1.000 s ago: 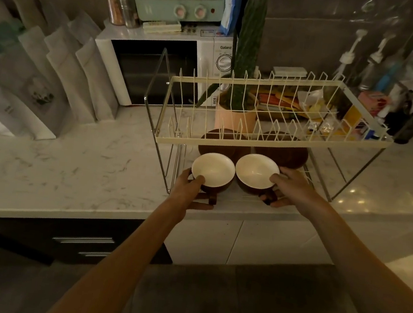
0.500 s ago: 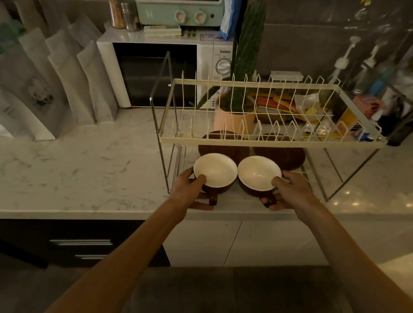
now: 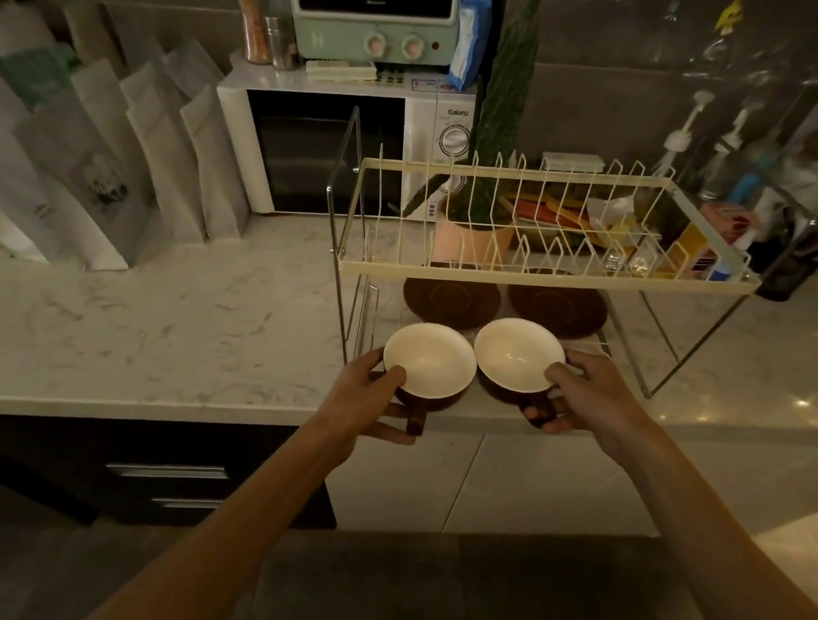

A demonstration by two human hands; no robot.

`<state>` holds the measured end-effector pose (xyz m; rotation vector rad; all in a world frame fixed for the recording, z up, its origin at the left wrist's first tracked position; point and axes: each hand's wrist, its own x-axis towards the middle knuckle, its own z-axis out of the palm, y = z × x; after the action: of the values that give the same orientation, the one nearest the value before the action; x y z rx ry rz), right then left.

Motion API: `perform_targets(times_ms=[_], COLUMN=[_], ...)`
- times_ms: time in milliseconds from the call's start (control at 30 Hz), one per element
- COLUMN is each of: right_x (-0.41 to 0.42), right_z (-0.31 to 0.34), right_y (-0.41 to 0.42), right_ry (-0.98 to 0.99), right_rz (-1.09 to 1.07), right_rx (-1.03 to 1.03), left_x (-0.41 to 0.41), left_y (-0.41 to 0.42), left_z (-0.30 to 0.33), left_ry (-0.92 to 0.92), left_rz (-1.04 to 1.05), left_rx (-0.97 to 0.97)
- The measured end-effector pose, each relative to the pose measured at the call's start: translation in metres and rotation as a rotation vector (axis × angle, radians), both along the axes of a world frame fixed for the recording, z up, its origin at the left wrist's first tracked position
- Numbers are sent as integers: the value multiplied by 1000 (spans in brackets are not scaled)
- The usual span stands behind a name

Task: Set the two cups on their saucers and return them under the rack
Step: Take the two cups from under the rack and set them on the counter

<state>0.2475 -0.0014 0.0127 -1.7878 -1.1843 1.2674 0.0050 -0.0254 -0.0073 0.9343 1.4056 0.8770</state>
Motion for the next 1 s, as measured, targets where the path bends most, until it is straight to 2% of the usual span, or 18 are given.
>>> perform_targets(times_ms=[400, 1000], right_x=[-53, -158], right_z=[-5, -10], right_y=[-16, -14], right_ry=[3, 78], right_rz=[198, 567], right_rx=[-17, -48], left_x=[-56, -148], left_y=[-52, -108], left_z=[-5, 1], left_ry=[37, 23], left_rz=[128, 516], left_rx=[-47, -43])
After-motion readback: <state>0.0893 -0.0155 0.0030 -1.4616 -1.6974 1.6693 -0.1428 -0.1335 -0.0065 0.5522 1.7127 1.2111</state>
